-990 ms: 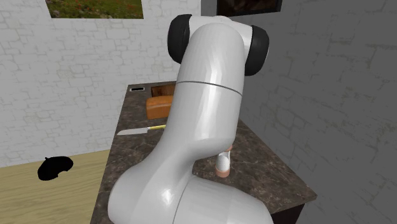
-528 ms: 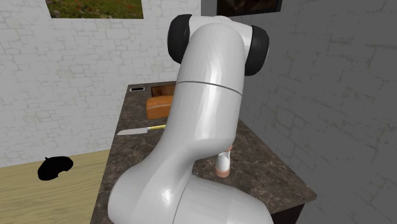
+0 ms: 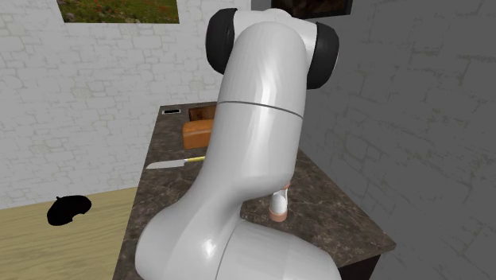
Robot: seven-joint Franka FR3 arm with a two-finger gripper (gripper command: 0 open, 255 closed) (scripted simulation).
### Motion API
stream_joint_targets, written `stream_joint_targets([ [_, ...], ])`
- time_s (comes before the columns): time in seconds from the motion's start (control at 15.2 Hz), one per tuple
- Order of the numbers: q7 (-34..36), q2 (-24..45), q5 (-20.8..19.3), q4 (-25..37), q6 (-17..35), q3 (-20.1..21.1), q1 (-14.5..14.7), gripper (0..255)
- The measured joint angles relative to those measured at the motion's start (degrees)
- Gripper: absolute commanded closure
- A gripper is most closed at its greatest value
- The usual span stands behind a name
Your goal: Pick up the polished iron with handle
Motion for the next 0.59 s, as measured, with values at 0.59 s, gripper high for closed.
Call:
stream_joint_targets([
  [0.59, -0.87, -3.92, 1.42, 0.94, -4.75, 0.87, -0.57, 255],
])
